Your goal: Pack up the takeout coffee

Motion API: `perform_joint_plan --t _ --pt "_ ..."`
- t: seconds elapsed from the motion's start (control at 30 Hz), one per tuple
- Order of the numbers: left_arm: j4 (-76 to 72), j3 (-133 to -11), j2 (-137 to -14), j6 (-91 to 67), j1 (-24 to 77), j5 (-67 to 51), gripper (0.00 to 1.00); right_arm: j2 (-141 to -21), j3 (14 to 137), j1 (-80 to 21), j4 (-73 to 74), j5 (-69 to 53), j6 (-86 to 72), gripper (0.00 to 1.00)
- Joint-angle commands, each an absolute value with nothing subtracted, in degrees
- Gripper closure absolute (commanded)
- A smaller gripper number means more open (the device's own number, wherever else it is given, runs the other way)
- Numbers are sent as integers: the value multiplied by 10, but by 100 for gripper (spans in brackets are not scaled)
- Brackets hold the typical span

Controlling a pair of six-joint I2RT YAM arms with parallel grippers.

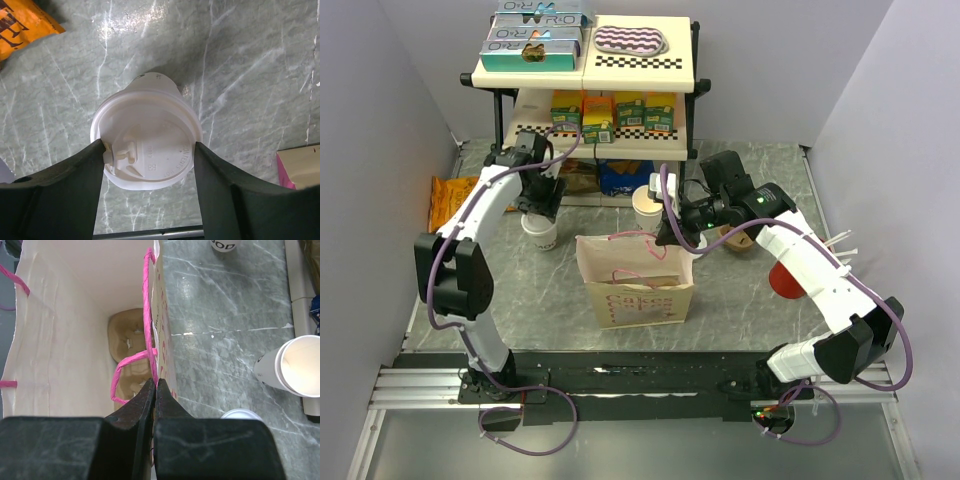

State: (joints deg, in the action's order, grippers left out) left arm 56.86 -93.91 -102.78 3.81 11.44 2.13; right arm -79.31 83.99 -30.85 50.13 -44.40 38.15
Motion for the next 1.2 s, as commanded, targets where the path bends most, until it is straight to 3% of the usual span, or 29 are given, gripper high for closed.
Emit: perform_joint_plan --t 0.0,0.3,0.4,0.5,0.53,0.6,0.87,1.17 --pt "576 -943 -998 47 110 30 50 -785 839 -305 492 -444 379 100" --pt "586 -919 -967 83 108 4 52 -755 815 -305 489 -425 375 100" --pt "571 -897 -936 112 108 -14 57 -746 808 -305 476 -392 375 100" --pt "561 -886 -896 136 108 -39 70 -740 809 -305 470 -390 377 100" --pt "561 -884 -877 147 108 -45 84 -739 811 -305 475 -393 377 100" --pt "569 -882 -860 155 108 -62 99 -730 811 -308 478 -397 382 100" --pt "577 -870 -704 196 108 -143 99 -653 740 -366 426 -309 386 100" --pt "668 -1023 -632 240 109 -327 99 -598 696 -433 359 -181 352 100"
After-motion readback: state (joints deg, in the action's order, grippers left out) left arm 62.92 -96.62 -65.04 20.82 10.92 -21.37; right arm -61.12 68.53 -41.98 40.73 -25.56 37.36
